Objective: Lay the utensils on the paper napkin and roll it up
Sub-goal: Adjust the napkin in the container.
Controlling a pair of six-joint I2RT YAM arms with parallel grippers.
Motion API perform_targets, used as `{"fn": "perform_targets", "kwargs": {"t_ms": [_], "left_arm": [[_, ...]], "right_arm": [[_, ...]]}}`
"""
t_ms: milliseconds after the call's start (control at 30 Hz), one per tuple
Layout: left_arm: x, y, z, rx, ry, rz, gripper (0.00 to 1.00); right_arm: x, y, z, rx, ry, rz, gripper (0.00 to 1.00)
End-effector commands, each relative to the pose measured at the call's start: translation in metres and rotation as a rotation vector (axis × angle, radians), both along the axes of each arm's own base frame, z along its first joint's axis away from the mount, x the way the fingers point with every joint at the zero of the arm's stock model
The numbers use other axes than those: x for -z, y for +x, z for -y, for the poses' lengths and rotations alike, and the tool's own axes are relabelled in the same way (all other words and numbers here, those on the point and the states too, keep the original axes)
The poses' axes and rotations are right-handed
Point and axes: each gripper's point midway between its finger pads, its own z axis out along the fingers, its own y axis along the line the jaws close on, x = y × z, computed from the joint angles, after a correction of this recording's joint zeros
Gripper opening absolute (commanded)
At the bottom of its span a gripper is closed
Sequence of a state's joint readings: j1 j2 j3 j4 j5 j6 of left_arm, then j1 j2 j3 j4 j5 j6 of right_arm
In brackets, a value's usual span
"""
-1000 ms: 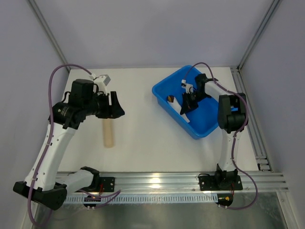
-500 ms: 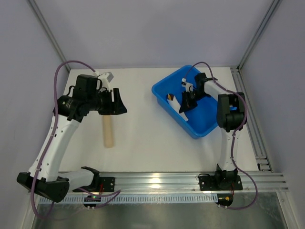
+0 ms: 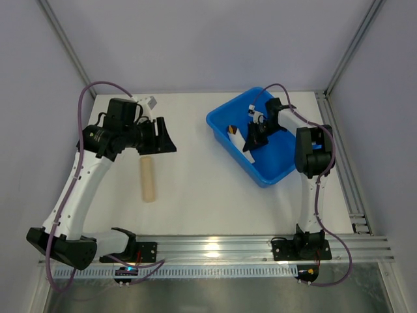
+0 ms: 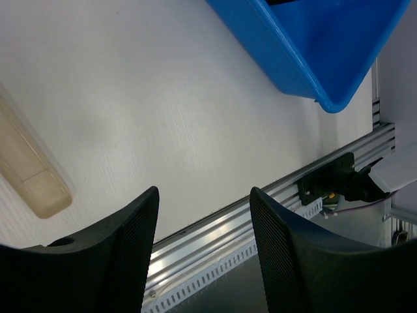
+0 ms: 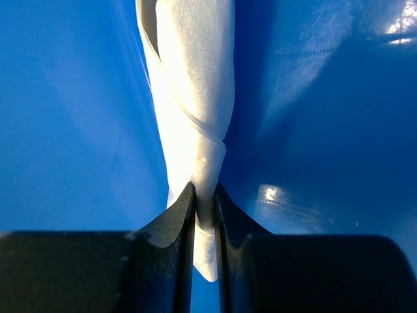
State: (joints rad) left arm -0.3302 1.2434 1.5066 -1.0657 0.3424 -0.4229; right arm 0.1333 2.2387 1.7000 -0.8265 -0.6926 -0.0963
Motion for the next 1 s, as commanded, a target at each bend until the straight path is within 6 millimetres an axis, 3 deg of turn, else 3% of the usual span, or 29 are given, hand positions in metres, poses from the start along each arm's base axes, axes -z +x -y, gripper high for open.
{"fn": "perform_targets", "kwargs": {"t_ms": [0, 133, 400, 967], "left_arm": [[-0.018, 0.005, 0.005, -0.005, -0.051, 0.024, 0.59], [-0.017, 0.007, 0.008, -0.003, -0.065, 0.019, 0.59], [-0.018, 0.005, 0.009, -0.005, -0.069, 0.017, 0.58], [-0.017, 0.006, 0.011, -0.002, -0.083, 0.006, 0.57]], "right_arm": [[0.024, 0.021, 0.011, 0.023, -0.091, 0.064, 0.18], [0.023, 0.022, 0.014, 0.033, -0.103, 0.076, 0.32], [0.024, 0.026, 0.017, 0.057, -0.129, 0.089, 0.48], [0.001, 0.038, 0.027, 0.123, -0.138, 0.150, 0.58]]}}
